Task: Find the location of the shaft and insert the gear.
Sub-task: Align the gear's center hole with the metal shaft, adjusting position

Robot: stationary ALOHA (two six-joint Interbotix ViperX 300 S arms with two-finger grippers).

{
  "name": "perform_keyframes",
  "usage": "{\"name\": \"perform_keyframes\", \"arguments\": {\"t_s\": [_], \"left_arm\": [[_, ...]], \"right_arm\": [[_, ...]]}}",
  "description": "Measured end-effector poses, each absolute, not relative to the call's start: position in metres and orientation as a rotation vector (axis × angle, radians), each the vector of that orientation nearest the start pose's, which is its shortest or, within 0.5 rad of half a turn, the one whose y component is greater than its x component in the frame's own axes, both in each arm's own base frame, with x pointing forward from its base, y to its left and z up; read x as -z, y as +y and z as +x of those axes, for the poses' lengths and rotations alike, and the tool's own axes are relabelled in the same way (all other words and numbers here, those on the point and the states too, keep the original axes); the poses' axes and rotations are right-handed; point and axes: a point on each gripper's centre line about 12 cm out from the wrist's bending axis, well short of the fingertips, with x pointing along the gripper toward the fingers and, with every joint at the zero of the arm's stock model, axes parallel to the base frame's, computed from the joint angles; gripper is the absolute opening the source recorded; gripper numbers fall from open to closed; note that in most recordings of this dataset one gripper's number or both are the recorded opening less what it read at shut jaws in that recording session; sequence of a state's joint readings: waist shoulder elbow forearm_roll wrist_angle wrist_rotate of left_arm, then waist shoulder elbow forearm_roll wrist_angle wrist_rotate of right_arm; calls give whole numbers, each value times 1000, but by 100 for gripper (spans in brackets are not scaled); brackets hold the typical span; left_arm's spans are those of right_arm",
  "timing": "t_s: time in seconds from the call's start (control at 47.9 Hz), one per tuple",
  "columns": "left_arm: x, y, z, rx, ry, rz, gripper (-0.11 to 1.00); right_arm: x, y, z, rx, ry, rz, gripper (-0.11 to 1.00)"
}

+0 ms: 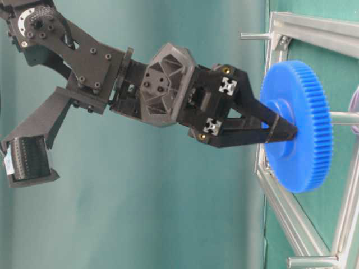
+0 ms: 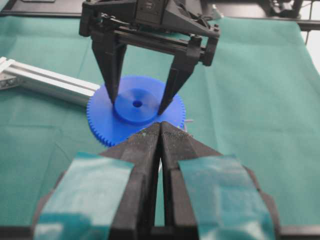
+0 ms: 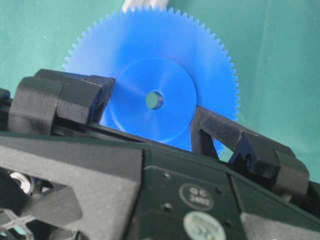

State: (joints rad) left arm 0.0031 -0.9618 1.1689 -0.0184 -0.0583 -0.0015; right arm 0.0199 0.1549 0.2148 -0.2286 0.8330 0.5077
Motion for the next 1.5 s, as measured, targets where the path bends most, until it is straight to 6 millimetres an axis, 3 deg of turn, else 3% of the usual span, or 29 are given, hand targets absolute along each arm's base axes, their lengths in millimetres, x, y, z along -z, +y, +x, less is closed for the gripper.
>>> {"name": "perform_keyframes", "arguments": {"t_s": [0.334, 1.043, 1.502], "left_arm": [[-269, 1, 198, -6, 146, -22, 1], [-268, 1, 198, -6, 150, -31, 1], [-269, 1, 198, -6, 147, -31, 1]], "right_arm": [[-197, -5, 428, 326, 1149, 192, 69], [-191, 37, 423, 263, 1158, 175, 69], [-189, 38, 422, 260, 1160, 155, 69]]}}
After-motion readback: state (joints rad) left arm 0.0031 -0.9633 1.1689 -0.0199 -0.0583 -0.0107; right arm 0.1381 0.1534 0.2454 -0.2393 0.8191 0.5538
